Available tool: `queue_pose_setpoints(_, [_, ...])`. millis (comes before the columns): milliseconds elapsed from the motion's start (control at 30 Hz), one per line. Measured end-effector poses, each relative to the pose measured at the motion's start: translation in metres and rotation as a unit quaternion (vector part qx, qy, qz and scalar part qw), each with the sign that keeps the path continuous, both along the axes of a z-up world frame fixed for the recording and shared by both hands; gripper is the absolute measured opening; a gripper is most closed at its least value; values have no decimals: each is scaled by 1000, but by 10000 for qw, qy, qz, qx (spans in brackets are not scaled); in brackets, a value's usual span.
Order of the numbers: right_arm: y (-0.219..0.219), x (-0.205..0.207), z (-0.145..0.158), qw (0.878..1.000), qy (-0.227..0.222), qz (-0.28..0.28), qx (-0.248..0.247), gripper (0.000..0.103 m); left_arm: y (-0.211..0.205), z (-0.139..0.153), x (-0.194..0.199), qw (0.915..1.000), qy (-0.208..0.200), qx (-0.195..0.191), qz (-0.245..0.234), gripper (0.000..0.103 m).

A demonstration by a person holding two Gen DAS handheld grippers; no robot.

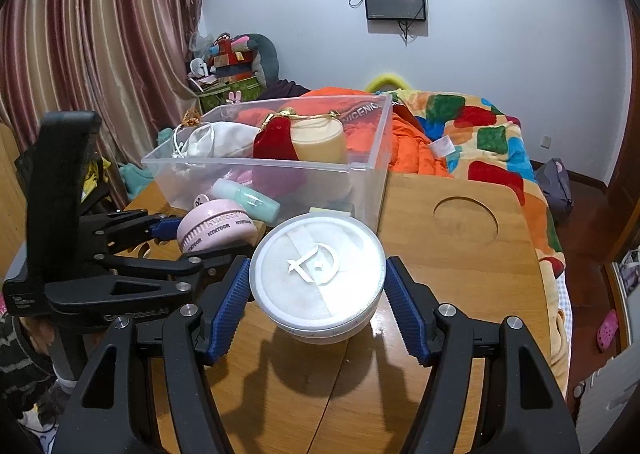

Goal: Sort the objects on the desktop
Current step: 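Lift the tub and pink fan and carry both over the clear box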

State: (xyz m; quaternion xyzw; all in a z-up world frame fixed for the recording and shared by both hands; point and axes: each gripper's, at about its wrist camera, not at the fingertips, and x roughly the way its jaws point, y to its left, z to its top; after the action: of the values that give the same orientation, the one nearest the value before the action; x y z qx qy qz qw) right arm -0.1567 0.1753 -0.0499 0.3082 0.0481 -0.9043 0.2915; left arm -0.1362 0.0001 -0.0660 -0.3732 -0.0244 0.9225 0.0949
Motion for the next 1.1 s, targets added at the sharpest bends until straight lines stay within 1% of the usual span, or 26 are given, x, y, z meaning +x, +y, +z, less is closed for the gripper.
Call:
queue_pose_setpoints(67, [2, -1, -1, 10000, -14, -16, -10, 63, 1, 0, -3, 10000, -12, 36, 51, 58])
queue_pose_setpoints(133, [4, -1, -1, 10000, -24, -42, -25, 63, 2, 2, -3, 9999, 97, 15, 115, 57])
queue_pose_setpoints(200, [5, -2, -2, 10000, -26, -66, -23, 63, 5, 2, -2, 9998, 130, -79, 162, 52])
queue_pose_setpoints(267, [6, -2, -2, 10000, -30, -80, -30, 63, 4, 2, 1, 9998, 123, -17, 138, 49])
queue_pose_setpoints(400, [6, -2, 1, 9999, -7, -80, -65, 63, 0, 9, 7, 9995, 242, 71, 173, 49])
queue_pose_setpoints(633, [1, 2, 8, 9999, 92, -31, -38, 63, -13, 30, 17, 9975, 607, 192, 319, 49])
queue_pose_setpoints(733, [-2, 2, 13, 9999, 154, -2, 2, 63, -22, 42, 22, 9960, 770, 244, 373, 49])
queue_pose_setpoints(933, [-13, -1, 36, 9988, 464, 104, 73, 63, -42, 63, 25, 9937, 979, 285, 467, 49])
queue_pose_setpoints(1100, [-24, -11, 52, 9976, 661, 178, 84, 63, -58, 76, 17, 9927, 995, 389, 555, 49])
